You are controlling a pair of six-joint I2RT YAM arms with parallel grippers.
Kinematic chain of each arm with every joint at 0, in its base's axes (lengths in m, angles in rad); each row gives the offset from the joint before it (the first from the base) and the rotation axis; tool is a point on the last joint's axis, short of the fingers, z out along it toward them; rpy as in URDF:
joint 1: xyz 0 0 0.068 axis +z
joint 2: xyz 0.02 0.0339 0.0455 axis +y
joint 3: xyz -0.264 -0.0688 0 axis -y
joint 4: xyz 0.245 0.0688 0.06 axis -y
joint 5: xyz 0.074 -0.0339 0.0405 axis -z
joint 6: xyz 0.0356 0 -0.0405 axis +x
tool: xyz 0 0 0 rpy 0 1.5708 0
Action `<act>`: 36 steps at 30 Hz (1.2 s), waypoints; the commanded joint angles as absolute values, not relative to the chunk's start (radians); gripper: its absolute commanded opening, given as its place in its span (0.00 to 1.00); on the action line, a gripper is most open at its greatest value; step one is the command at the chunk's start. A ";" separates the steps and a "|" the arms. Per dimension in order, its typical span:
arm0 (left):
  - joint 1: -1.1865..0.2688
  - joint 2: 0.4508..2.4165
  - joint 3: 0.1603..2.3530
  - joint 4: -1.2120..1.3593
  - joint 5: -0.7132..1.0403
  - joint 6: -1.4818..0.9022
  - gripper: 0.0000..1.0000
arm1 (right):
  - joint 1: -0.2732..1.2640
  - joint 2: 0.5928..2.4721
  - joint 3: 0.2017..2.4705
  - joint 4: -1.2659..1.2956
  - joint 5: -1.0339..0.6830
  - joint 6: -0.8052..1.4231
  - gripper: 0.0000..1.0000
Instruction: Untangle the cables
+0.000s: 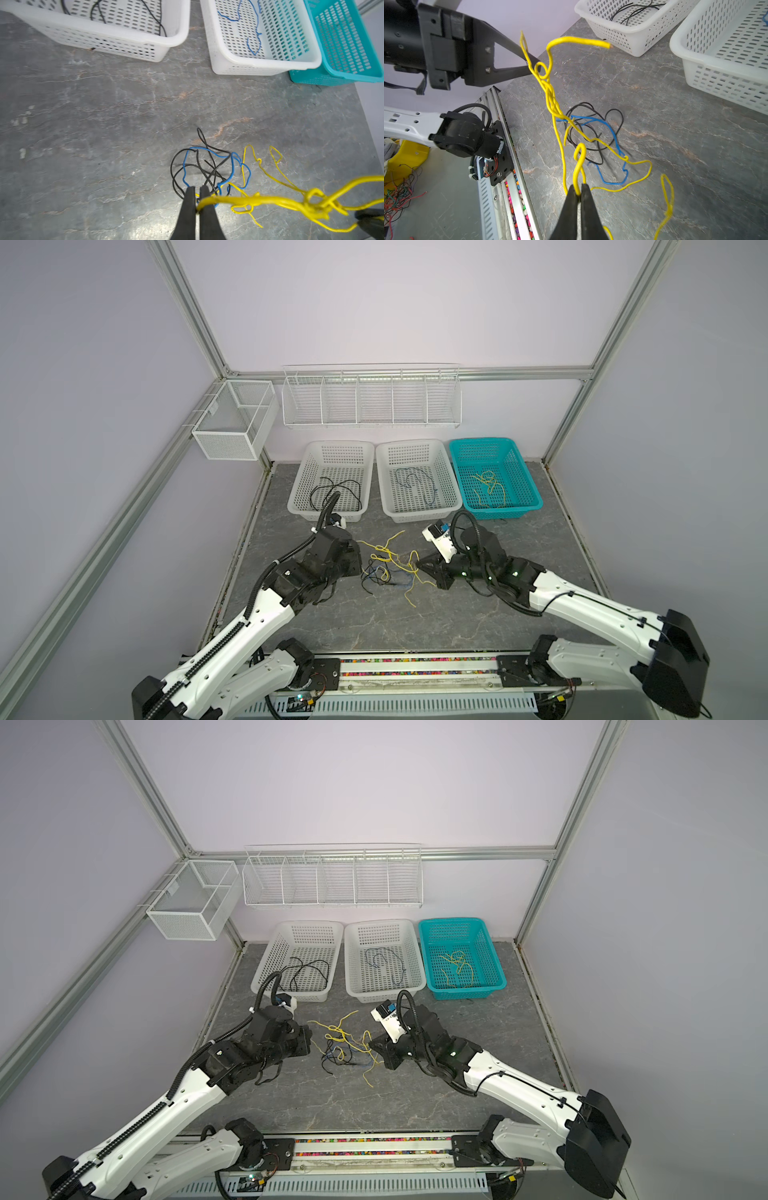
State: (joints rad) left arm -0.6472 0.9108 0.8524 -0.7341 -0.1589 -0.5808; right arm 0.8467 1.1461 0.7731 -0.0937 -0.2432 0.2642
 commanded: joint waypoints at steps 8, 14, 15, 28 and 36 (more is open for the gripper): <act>-0.502 0.821 0.888 -0.880 -0.239 -0.526 0.00 | 0.787 1.059 0.752 -0.199 -0.075 0.264 0.07; -0.485 0.835 0.885 -0.856 -0.178 -0.500 0.00 | 0.772 1.041 0.736 -0.174 -0.114 0.274 0.07; -0.485 0.840 0.885 -0.851 -0.166 -0.493 0.00 | 0.772 1.031 0.730 -0.163 -0.126 0.270 0.07; -0.485 0.929 0.926 -0.754 -0.018 -0.307 0.00 | 0.743 0.990 0.956 -0.384 0.447 0.310 0.07; -0.485 0.825 0.803 -0.637 0.000 -0.297 0.00 | 0.531 1.169 1.181 -0.430 0.431 0.334 0.07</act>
State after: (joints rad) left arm -0.4900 0.8627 0.8280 -0.6891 -0.0158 -0.3199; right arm 0.5850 1.1168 1.1267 -0.3977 0.4061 0.3145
